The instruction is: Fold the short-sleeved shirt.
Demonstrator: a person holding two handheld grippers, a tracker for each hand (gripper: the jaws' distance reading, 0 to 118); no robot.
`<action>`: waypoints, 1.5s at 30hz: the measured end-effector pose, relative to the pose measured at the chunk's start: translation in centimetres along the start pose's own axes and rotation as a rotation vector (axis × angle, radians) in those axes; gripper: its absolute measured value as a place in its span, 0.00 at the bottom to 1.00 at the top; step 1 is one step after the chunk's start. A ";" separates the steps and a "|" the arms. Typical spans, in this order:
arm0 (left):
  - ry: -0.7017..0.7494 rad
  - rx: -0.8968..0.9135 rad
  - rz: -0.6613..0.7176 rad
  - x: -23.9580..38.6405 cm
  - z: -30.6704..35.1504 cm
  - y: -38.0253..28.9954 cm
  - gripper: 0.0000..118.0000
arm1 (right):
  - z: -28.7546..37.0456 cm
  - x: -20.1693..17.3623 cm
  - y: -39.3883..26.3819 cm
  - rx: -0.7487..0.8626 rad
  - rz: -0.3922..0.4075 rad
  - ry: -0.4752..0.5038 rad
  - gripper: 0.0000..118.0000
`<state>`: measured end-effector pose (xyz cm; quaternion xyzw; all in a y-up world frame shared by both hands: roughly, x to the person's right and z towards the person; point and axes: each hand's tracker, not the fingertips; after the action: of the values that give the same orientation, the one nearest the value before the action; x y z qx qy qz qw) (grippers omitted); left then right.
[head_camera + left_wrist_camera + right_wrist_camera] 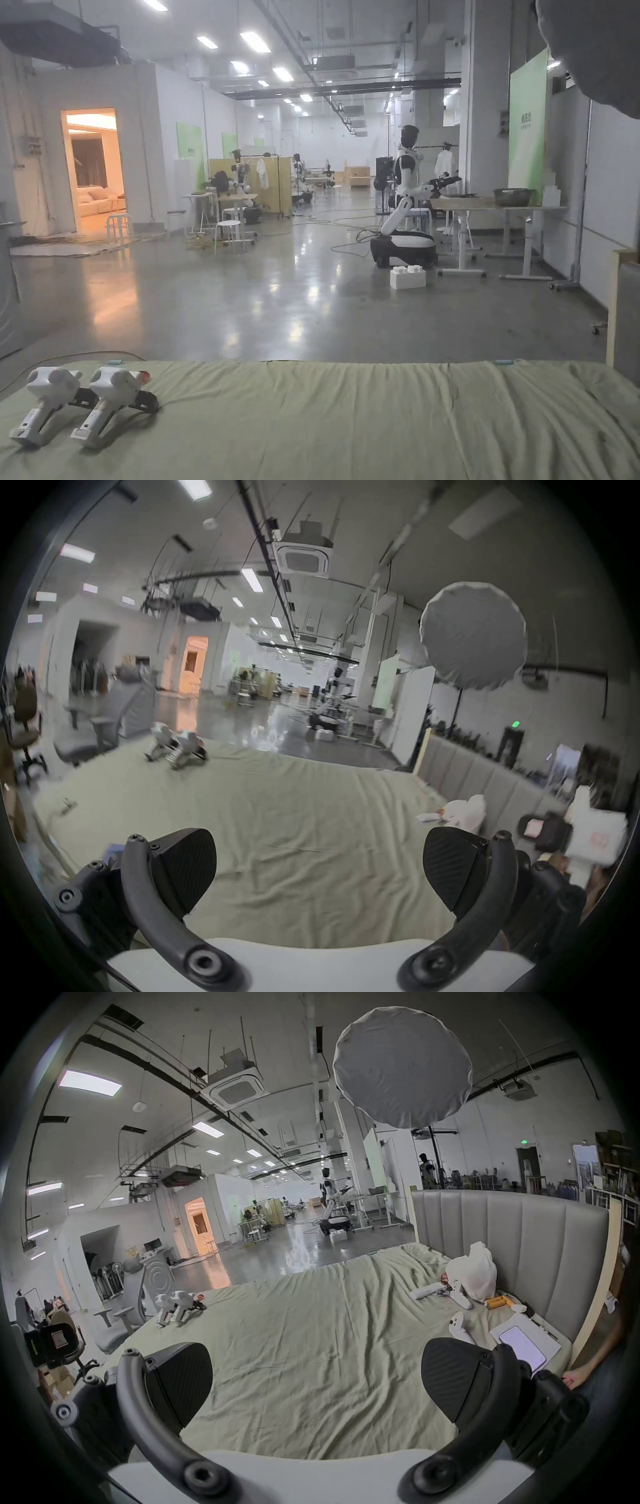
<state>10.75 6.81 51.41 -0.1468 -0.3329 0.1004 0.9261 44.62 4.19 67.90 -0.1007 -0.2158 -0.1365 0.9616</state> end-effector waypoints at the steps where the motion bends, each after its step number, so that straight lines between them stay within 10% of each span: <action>1: -0.045 0.025 0.031 0.0 0.3 0.0 1.00 | 0.2 0.0 0.0 0.001 -0.011 0.015 1.00; 9: -0.088 -0.014 0.093 1.1 0.4 0.7 1.00 | 0.6 -0.3 0.7 -0.071 -0.116 -0.027 1.00; 35: 0.004 0.055 0.065 2.4 0.5 0.3 1.00 | 0.0 -2.2 -1.3 -0.101 0.107 0.006 1.00; 43: -0.069 0.218 0.025 1.1 1.7 1.0 1.00 | -1.1 -1.2 -1.9 -0.033 0.177 0.260 1.00; 45: 0.004 0.246 -0.035 1.5 1.6 1.2 1.00 | -1.5 -1.2 -1.8 -0.019 0.135 0.151 1.00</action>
<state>10.70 8.66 53.08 -0.0266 -0.3185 0.1237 0.9394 43.63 2.39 66.28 -0.1137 -0.1340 -0.0808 0.9811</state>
